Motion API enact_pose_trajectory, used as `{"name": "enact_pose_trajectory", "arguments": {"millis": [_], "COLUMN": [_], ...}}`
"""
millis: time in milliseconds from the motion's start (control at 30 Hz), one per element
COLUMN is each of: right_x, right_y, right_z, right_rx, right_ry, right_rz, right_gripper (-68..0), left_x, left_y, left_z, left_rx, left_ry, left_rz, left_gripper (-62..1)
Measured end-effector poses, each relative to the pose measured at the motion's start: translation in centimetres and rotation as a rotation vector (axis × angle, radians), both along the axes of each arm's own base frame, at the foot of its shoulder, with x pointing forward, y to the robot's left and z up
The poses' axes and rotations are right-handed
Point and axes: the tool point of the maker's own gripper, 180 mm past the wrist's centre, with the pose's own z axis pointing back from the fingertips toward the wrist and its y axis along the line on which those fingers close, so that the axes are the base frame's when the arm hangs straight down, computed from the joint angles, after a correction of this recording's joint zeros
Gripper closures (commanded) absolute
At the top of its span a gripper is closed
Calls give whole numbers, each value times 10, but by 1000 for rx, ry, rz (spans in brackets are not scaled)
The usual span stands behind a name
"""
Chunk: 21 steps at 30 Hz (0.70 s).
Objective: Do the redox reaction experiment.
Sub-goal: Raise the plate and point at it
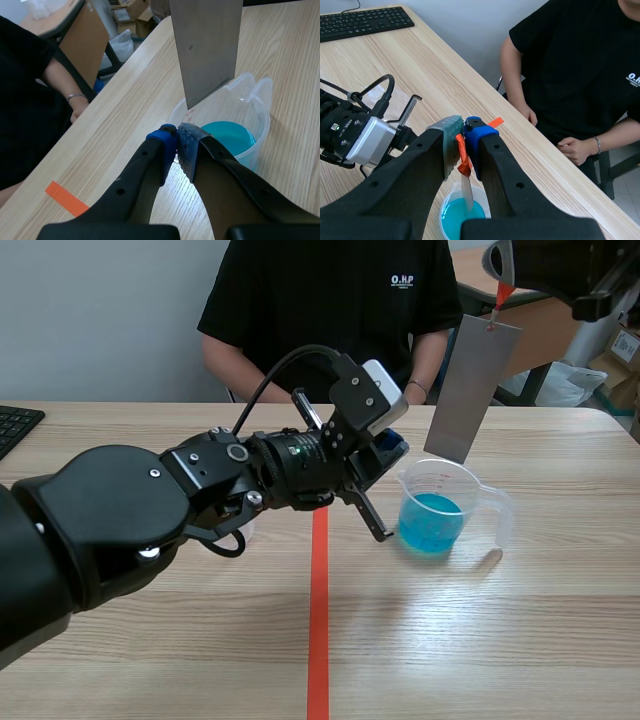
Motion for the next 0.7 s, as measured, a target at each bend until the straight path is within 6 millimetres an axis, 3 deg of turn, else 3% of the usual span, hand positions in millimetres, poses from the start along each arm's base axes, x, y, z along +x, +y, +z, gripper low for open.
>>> {"name": "enact_pose_trajectory", "arguments": {"millis": [700], "right_x": [0], "right_y": [0], "right_z": [0], "right_rx": [0], "right_ry": [0], "right_rz": [0], "right_gripper": [-15], "left_x": [0], "left_y": [0], "left_z": [3], "left_rx": [-25], "left_ry": [9], "left_rz": [4], "left_gripper": [-49]}}
